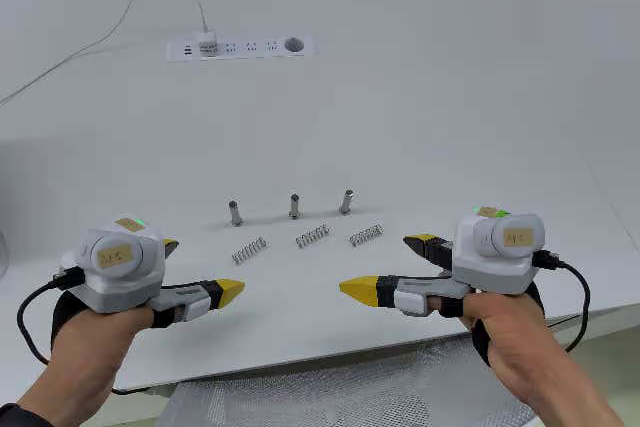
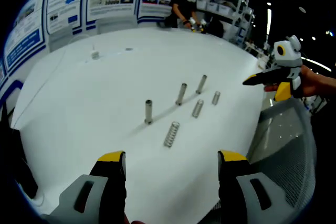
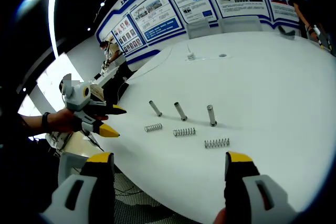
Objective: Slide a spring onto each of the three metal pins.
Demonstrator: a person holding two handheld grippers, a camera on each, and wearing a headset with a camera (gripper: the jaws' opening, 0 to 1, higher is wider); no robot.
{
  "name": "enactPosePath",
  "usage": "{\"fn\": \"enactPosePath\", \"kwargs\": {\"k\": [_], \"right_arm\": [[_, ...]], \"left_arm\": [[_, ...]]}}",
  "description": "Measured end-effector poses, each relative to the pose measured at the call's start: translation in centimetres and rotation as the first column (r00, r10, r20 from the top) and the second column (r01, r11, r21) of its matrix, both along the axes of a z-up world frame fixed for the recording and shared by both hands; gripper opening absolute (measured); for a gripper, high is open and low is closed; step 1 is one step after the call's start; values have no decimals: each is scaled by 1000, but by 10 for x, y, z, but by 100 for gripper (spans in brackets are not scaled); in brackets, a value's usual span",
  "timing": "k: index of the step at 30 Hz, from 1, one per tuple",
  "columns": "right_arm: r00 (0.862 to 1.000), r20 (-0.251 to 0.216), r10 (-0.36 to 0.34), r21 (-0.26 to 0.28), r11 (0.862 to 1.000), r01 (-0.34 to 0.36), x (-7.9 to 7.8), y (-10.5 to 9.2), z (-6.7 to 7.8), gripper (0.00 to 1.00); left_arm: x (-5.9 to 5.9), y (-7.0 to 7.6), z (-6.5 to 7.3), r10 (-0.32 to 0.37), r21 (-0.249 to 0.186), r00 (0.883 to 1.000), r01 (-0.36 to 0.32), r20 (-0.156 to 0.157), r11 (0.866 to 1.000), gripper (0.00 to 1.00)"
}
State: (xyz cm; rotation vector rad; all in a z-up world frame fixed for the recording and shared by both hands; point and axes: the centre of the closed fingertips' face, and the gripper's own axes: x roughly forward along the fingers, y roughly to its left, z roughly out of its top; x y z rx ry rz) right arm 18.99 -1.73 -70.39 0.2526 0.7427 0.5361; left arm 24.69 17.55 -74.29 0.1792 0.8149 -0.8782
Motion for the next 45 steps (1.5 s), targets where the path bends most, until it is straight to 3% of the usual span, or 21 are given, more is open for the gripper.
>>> {"fn": "enactPosePath", "kwargs": {"k": [9,19,34,45], "right_arm": [[1000,-3,6,-8,1000,-6,-4,2,-1,88],[999,-15,29,-45,999,-30,-12,3,-5,88],[999,-24,36,-55,998,-37,-18,2,-8,88],[999,-29,42,-46,998,-43,-18,6,-9,87]], "left_arm": [[0,3,-2,23,-9,1000,-23,-11,1000,70],[-1,5,-7,-12,25,1000,13,-19,1000,67],[-4,-12,-13,-42,24,998,43,-40,999,60],[14,-23,-26,-37,26,999,38,-40,999,48]]}}
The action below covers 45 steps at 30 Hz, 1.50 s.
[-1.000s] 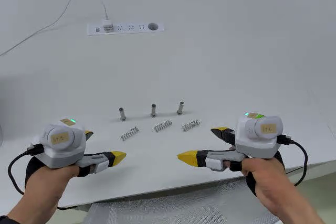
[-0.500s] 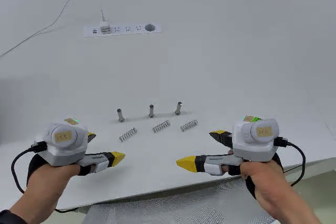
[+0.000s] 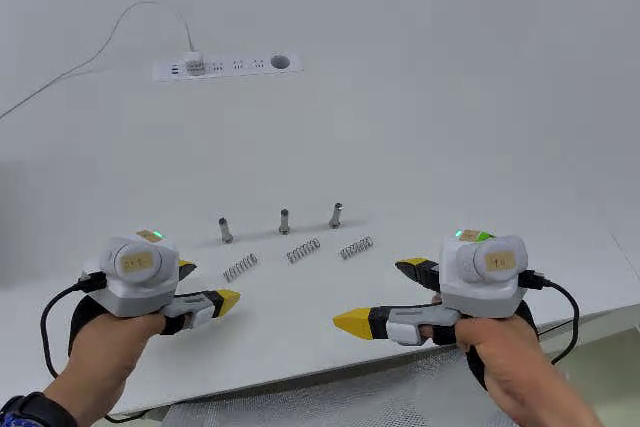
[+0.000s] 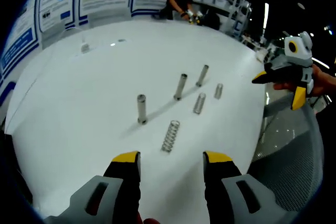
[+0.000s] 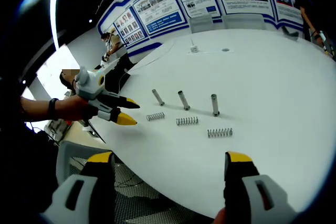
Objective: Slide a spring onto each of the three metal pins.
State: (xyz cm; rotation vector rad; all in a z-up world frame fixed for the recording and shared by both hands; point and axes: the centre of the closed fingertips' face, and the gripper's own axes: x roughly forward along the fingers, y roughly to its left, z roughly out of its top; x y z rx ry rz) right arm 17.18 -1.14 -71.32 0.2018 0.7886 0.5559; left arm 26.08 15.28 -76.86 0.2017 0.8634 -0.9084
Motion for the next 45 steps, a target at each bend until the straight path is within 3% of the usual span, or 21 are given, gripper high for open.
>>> {"fn": "enactPosePath", "kwargs": {"k": [13,23,29,30,32,37,40,45], "right_arm": [[1000,-2,-8,2,1000,8,0,-2,-1,87],[1000,-8,-8,3,1000,8,-1,-3,-3,87],[1000,-6,-12,4,1000,12,0,-4,-3,87],[1000,-5,-13,4,1000,13,0,-4,-3,87],[1000,-3,-12,4,1000,12,1,-4,-3,87],[1000,12,-14,6,1000,14,5,-3,0,86],[1000,19,-9,5,1000,9,7,-2,2,86],[1000,22,-1,8,1000,1,8,0,2,86]], "left_arm": [[8,-16,-21,-26,3,999,26,-28,1000,38],[11,-24,-29,-70,27,997,71,-11,997,25],[10,-24,-31,-92,56,996,92,-3,994,18],[12,-24,-30,-94,66,995,93,15,993,17],[12,-22,-32,-105,80,994,104,19,991,12],[15,-21,-33,-103,90,994,100,25,991,11],[13,-20,-32,-90,79,996,89,12,993,11],[10,-18,-25,-89,68,996,88,17,994,11]]}}
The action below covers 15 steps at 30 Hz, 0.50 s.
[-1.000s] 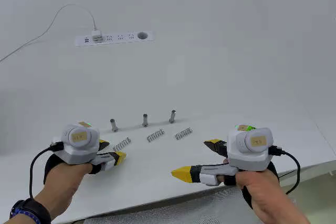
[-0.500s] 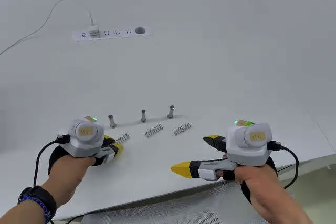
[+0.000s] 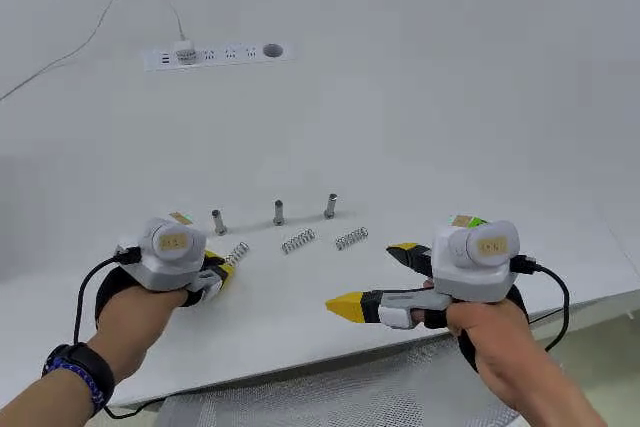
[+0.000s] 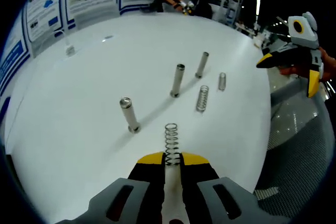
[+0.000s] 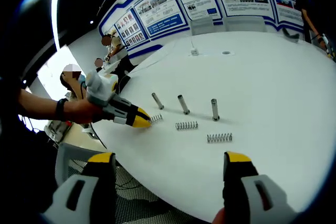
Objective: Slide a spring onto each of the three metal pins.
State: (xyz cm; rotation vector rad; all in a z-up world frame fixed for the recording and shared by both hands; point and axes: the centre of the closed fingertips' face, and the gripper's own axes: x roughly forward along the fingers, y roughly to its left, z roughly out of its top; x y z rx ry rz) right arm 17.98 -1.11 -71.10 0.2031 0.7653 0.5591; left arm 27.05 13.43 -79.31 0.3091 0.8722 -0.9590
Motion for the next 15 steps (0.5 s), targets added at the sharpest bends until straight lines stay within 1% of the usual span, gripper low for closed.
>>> {"fn": "enactPosePath", "kwargs": {"k": [7,9,12,15], "right_arm": [[1000,-1,7,12,1000,-7,-1,4,0,85],[1000,1,7,21,1000,-7,0,6,1,84],[1000,2,6,29,1000,-7,0,7,2,84],[1000,3,10,33,999,-10,0,8,2,83]], "left_arm": [[-8,2,16,-23,-13,1000,24,20,1000,11],[-11,3,22,-29,-19,999,29,27,999,11],[-13,5,30,-13,-36,999,14,29,999,11],[-21,6,38,-25,-52,999,27,26,998,11]]}}
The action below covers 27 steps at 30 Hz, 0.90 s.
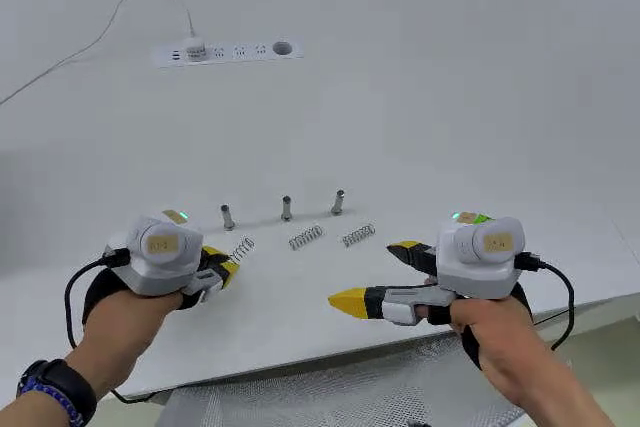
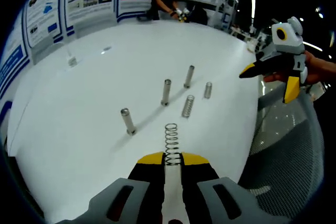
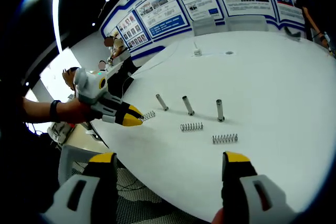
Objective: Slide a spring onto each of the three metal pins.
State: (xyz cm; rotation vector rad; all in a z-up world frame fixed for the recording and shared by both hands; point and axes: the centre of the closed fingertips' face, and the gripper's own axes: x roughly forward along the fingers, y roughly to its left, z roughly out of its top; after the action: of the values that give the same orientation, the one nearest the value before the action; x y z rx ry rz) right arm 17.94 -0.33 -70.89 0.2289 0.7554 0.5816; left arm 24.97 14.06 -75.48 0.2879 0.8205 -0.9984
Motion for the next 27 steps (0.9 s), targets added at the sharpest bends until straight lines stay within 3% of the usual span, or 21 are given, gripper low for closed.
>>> {"fn": "enactPosePath", "kwargs": {"k": [6,11,20,27], "right_arm": [[1000,5,-9,36,999,9,1,3,2,81],[1000,7,-9,56,998,8,3,6,4,80],[1000,11,4,93,996,-5,3,14,8,77],[1000,25,-2,128,992,-2,7,16,14,74]], "left_arm": [[-17,2,19,-48,-14,999,48,16,999,11],[-28,-2,33,-77,-36,997,77,11,996,11],[-42,-22,50,-155,-55,987,157,38,986,11],[-46,-37,59,-192,-64,980,195,56,979,11]]}}
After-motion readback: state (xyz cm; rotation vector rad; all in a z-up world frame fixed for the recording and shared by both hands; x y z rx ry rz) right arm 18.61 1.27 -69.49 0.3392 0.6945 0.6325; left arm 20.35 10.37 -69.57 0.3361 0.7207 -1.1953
